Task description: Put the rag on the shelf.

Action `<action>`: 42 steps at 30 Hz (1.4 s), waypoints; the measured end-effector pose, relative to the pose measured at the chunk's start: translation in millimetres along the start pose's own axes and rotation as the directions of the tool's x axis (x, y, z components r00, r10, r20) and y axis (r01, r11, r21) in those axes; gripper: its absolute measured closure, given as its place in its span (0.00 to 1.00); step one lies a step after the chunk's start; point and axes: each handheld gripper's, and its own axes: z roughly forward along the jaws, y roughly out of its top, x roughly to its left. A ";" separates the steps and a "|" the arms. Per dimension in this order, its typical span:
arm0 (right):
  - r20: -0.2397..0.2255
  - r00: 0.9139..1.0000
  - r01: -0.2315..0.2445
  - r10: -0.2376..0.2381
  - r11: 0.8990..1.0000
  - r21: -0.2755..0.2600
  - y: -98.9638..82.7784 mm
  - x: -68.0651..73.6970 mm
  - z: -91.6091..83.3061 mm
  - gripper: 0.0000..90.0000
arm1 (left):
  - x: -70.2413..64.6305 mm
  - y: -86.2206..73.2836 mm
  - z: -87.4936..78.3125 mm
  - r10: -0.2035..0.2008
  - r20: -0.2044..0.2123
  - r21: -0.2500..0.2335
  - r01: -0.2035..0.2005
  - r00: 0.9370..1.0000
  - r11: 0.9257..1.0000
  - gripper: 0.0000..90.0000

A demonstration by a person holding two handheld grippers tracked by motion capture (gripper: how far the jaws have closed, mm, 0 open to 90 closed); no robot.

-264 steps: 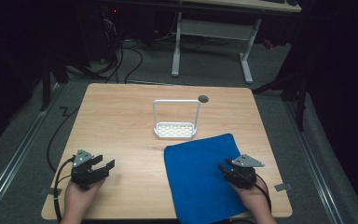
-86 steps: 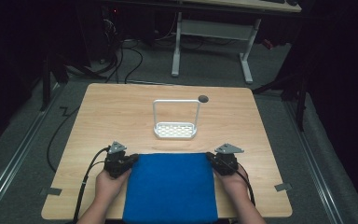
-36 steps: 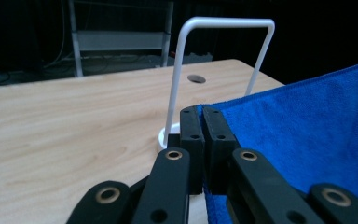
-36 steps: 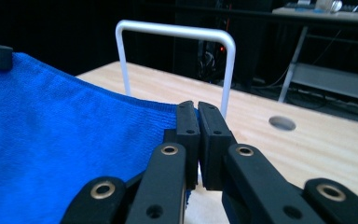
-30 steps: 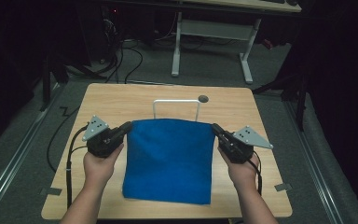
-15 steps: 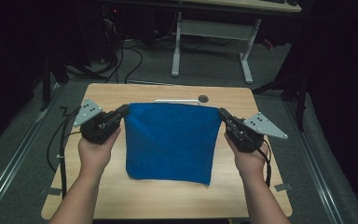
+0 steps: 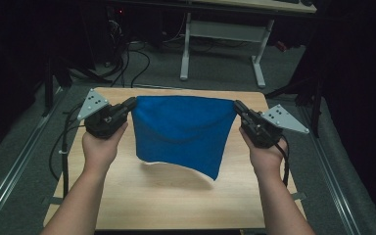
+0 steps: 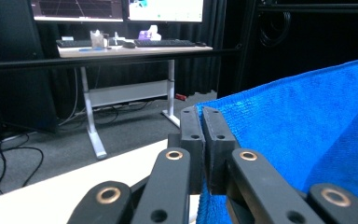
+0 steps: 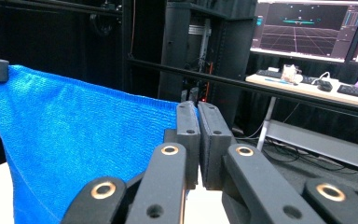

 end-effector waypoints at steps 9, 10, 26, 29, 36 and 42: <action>0.013 1.000 -0.014 0.014 1.000 -0.004 11.7 -14.5 23.2 0.99 | 15.9 12.1 25.7 0.008 -0.030 0.009 -0.008 1.000 1.000 0.98; 0.014 1.000 -0.016 0.016 1.000 -0.004 13.2 -15.6 26.7 0.99 | 18.3 13.2 29.2 0.003 -0.034 0.010 -0.003 0.999 1.000 0.98; 0.057 0.997 -0.044 0.044 0.999 -0.001 26.8 -39.0 74.7 0.99 | 48.9 30.2 78.9 0.020 -0.106 0.030 -0.017 0.994 0.999 0.98; 0.062 0.997 -0.045 0.044 0.999 0.013 24.7 -44.2 84.1 0.99 | 54.1 29.4 87.3 0.012 -0.115 0.039 -0.008 0.993 0.999 0.98; 0.081 0.996 -0.024 0.020 0.998 0.052 20.8 -56.5 104.9 0.99 | 63.2 29.6 106.4 0.014 -0.136 0.062 -0.005 0.991 0.998 0.98; 0.102 0.995 -0.009 -0.003 0.993 0.115 11.5 -63.0 120.8 0.99 | 68.7 21.7 118.4 -0.021 -0.143 0.078 0.033 0.989 0.996 0.98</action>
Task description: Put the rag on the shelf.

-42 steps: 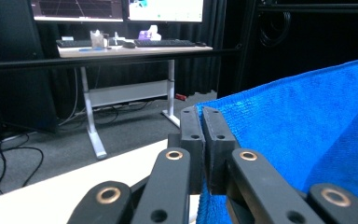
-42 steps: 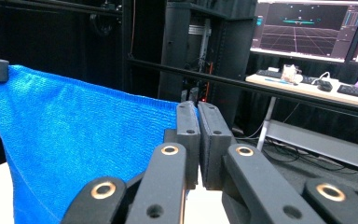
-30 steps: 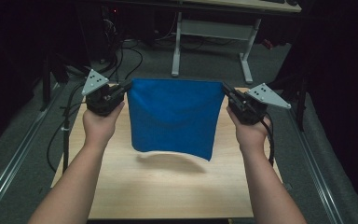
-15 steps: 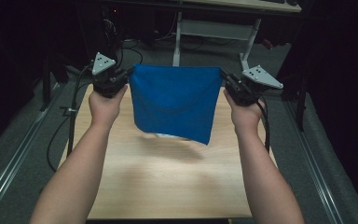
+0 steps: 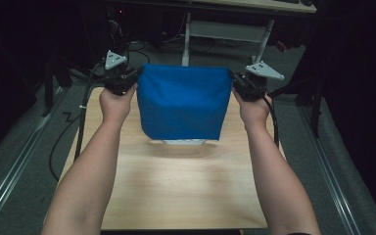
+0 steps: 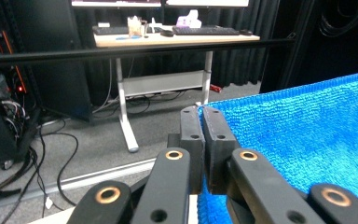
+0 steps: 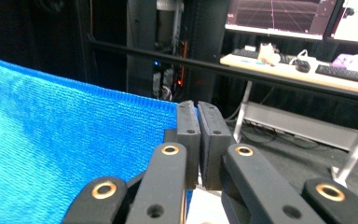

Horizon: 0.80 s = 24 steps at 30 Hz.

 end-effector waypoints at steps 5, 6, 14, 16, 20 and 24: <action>0.013 1.000 0.010 -0.011 0.999 0.035 -6.7 -2.5 7.6 0.99 | 0.0 -8.2 8.8 0.004 -0.004 0.030 -0.004 1.000 1.000 0.98; 0.015 1.000 0.009 -0.009 0.999 0.041 -8.1 -2.5 9.1 0.99 | 0.4 -12.9 12.6 0.000 -0.001 0.045 0.000 1.000 0.999 0.98; 0.026 0.999 0.034 -0.037 0.993 0.112 -26.9 -2.5 20.0 0.99 | 0.7 -41.7 25.2 -0.012 0.009 0.133 0.011 1.000 0.991 0.98; 0.027 0.999 0.038 -0.042 0.992 0.120 -30.3 -1.9 21.3 0.99 | 1.0 -45.6 26.0 -0.014 0.012 0.145 0.012 1.000 0.989 0.98; 0.022 0.998 0.047 -0.051 0.985 0.165 -50.1 3.0 25.7 0.99 | 2.2 -66.0 27.3 -0.031 0.027 0.186 0.026 0.999 0.982 0.98; 0.017 0.998 0.048 -0.052 0.981 0.189 -62.1 3.8 27.2 0.99 | 3.0 -76.1 28.3 -0.039 0.043 0.221 0.029 0.998 0.975 0.98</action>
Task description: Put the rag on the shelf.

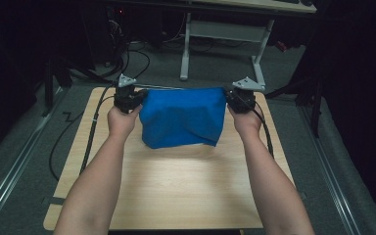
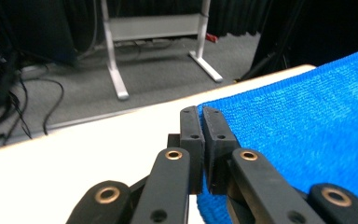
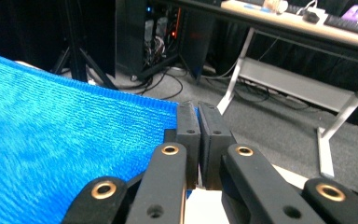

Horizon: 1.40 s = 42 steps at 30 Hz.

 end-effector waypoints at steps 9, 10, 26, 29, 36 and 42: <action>-0.020 0.999 -0.025 0.026 0.999 0.048 -27.4 4.6 3.6 0.99 | -1.2 -30.8 6.2 -0.017 0.026 0.046 0.015 1.000 0.999 0.98; -0.022 0.999 -0.025 0.026 0.998 0.053 -30.1 5.4 4.4 0.99 | -1.2 -33.3 7.0 -0.022 0.030 0.047 0.020 0.999 0.999 0.98; -0.052 0.998 -0.041 0.047 0.992 0.120 -65.5 18.0 19.1 0.99 | -4.9 -59.9 17.5 -0.045 0.073 0.102 0.038 0.996 0.994 0.98; -0.057 0.997 -0.047 0.054 0.991 0.126 -69.9 19.4 19.7 0.99 | -7.1 -62.6 20.5 -0.048 0.081 0.112 0.038 0.996 0.993 0.98; -0.059 0.996 -0.052 0.060 0.990 0.130 -79.1 21.9 19.1 0.99 | -7.5 -75.5 26.8 -0.080 0.088 0.133 0.068 0.993 0.989 0.98; -0.066 0.996 -0.056 0.067 0.987 0.150 -87.9 22.6 20.5 0.99 | -6.8 -85.9 29.7 -0.114 0.103 0.140 0.099 0.988 0.985 0.97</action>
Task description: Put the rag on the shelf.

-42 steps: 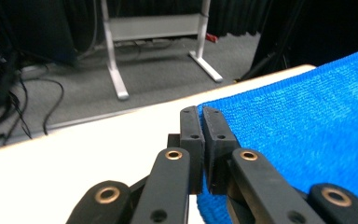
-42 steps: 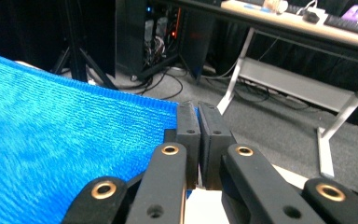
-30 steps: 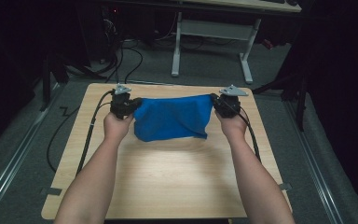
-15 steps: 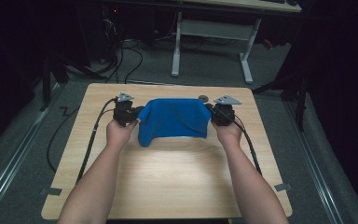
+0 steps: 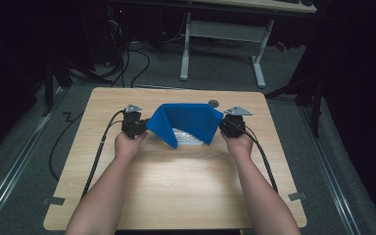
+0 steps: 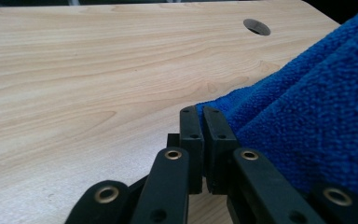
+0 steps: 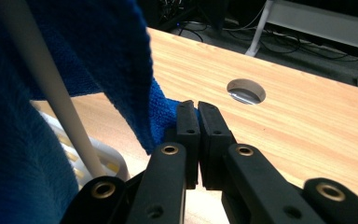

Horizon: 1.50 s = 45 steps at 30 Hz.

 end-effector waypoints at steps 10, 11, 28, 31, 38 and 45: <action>-0.004 1.000 -0.015 0.015 1.000 0.015 -13.0 2.9 4.4 0.99 | -1.8 -6.2 5.1 -0.010 0.023 0.020 0.009 1.000 1.000 0.97; -0.005 1.000 -0.014 0.014 1.000 0.020 -14.5 3.0 4.9 0.99 | -1.9 -6.8 5.4 -0.014 0.024 0.023 0.013 1.000 1.000 0.97; -0.007 1.000 -0.017 0.017 1.000 0.020 -12.1 2.3 1.1 0.84 | 1.8 -7.4 -4.1 -0.044 -0.015 -0.011 0.044 0.999 0.999 0.75; -0.005 1.000 -0.030 0.030 1.000 0.002 -7.2 -1.8 -4.5 0.80 | 5.7 -5.7 -11.2 -0.050 -0.032 -0.025 0.049 0.998 0.998 0.72; 0.008 0.999 -0.039 0.039 0.999 -0.026 3.7 -10.6 -15.9 0.77 | 10.6 2.6 -28.3 -0.053 -0.062 -0.065 0.049 0.997 0.997 0.70; 0.020 0.999 -0.041 0.042 0.998 -0.038 9.8 -15.8 -23.0 0.74 | 14.8 7.8 -40.5 -0.038 -0.084 -0.081 0.031 0.996 0.996 0.70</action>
